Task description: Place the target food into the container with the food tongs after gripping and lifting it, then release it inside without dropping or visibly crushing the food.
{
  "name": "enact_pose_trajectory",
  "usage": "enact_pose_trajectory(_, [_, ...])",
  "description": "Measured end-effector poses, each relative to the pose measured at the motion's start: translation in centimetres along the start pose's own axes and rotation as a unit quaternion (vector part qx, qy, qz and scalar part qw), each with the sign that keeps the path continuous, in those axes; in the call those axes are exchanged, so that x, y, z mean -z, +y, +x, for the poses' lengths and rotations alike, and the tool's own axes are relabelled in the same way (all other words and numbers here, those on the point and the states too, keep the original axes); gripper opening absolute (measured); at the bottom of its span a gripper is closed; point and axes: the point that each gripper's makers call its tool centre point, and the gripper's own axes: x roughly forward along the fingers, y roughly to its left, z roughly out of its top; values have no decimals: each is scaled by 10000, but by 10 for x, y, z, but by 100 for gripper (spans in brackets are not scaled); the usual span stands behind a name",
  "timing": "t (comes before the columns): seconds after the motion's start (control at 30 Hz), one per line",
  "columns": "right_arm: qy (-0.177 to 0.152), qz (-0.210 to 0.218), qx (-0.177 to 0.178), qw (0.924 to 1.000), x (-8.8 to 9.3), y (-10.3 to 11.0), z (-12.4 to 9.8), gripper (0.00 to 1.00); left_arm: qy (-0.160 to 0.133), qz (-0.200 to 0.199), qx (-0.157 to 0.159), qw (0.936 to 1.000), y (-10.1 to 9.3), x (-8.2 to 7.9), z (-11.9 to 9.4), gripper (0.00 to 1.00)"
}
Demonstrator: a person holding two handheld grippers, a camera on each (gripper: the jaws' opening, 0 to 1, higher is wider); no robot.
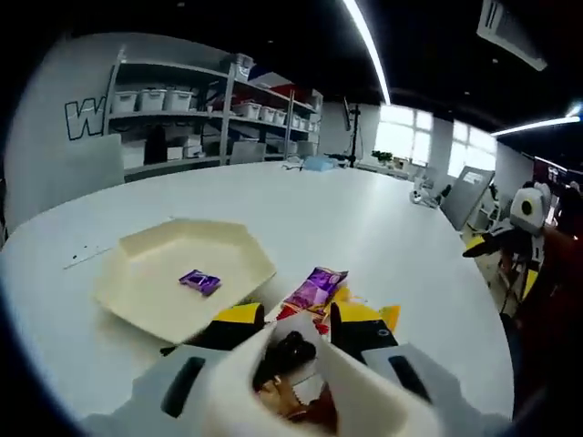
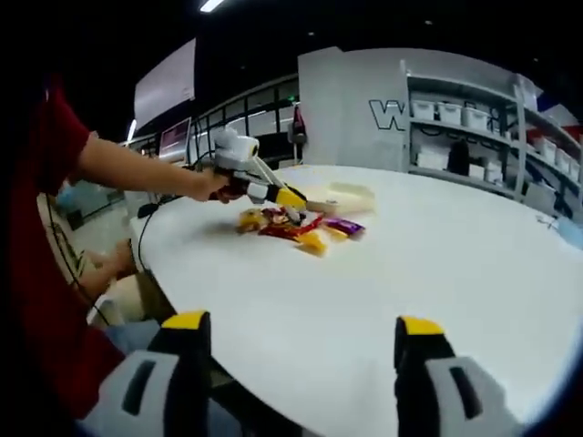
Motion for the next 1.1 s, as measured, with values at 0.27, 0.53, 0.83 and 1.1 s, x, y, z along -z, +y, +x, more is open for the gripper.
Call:
enact_pose_trajectory(0.27, [34, -9, 17, 10000, 1, -3, 0, 80, -93, 32, 17, 9999, 4, 3, 0, 26])
enact_pose_trajectory(0.53, [105, -42, -3, 9999, 4, -2, 1, 79, -83, -218, -216, 9995, 13, 3, 0, 21])
enact_pose_trajectory(0.83, [8, -42, -5, 10000, -2, -2, 0, 79, -166, -420, -266, 9986, 12, -8, -10, 20])
enact_pose_trajectory(1.1, [-4, -34, -9, 10000, 0, 0, -1, 79, -389, -363, -313, 9981, 14, -26, -20, 19])
